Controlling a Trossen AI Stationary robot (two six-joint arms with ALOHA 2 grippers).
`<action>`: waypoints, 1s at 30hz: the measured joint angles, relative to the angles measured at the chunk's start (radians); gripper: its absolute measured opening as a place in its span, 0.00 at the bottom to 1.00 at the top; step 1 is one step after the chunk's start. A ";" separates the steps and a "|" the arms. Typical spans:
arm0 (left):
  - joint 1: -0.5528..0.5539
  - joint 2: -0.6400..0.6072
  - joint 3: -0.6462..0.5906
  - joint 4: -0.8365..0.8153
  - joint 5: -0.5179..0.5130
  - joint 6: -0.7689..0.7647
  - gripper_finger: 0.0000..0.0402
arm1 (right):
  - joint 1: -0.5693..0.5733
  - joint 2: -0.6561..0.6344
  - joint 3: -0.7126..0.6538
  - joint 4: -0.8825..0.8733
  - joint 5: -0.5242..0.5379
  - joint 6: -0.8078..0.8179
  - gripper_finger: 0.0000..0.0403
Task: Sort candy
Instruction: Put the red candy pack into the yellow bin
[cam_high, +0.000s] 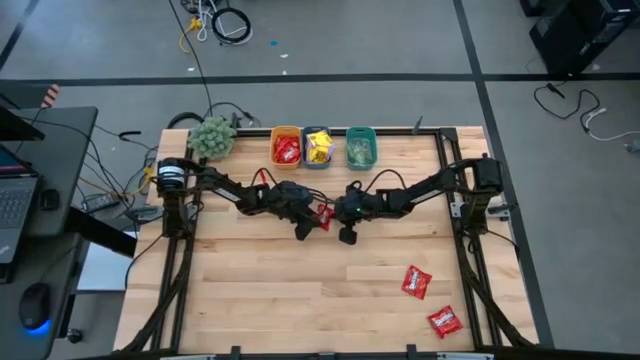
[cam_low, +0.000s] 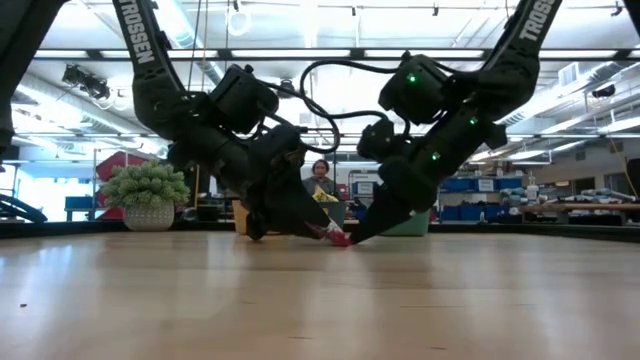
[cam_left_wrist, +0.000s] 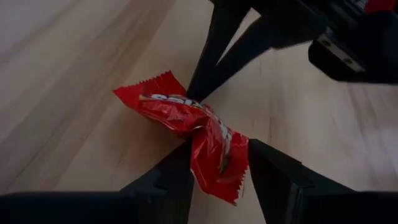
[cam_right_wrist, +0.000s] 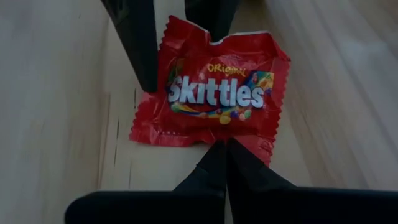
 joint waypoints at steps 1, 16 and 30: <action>0.000 0.001 0.000 0.000 0.000 0.011 0.38 | 0.000 -0.005 -0.001 -0.004 -0.001 0.000 0.00; 0.081 -0.198 -0.005 -0.140 0.042 0.085 0.03 | 0.041 -0.102 -0.003 -0.037 0.120 -0.015 0.00; 0.500 -0.465 -0.063 -0.303 0.036 0.071 0.02 | 0.065 -0.276 -0.002 -0.068 0.241 -0.036 0.00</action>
